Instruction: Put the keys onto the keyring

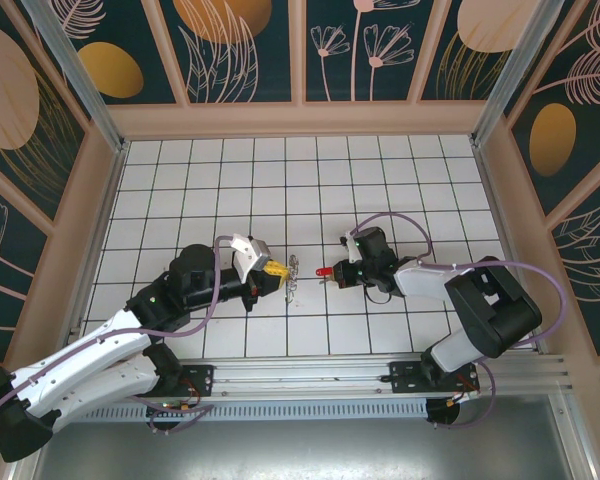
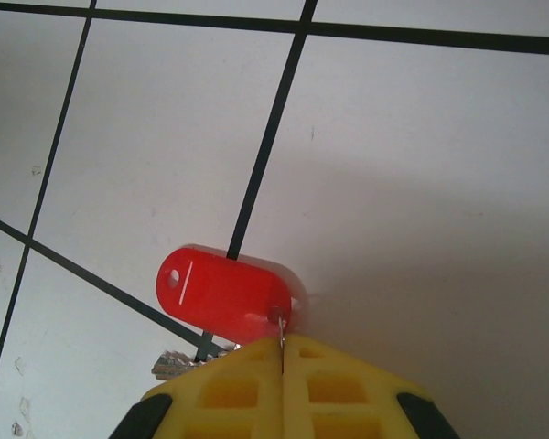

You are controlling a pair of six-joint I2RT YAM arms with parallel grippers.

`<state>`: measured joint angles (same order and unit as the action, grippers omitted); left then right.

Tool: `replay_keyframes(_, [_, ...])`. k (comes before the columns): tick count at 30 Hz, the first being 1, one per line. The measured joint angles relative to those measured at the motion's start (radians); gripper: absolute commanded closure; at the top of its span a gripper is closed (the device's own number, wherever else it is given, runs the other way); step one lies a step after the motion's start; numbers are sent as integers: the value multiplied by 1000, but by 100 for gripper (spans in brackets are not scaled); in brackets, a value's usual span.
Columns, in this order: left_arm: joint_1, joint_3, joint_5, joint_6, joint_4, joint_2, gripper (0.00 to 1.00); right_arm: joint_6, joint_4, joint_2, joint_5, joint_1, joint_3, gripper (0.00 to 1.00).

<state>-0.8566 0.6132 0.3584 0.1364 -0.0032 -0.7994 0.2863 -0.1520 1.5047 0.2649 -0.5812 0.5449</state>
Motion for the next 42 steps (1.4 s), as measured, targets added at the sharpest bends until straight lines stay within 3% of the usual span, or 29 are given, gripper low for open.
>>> replay_keyframes(6, [0,0,0,0,0,0,100,-56,-4,-140,18,0,-43,100])
replay_keyframes(16, [0,33,0,-33,-40,-31,100,-244,-49,-660,149,-1,-98,100])
replay_keyframes(20, [0,92,0,-70,-88,-57,100,-297,-77,-785,235,-2,-95,100])
replay_keyframes(28, [0,172,29,-139,-166,-94,100,-395,0,-755,332,-90,40,100])
replay_keyframes(42, [0,187,22,-181,-203,-98,100,-510,133,-660,268,-256,144,100])
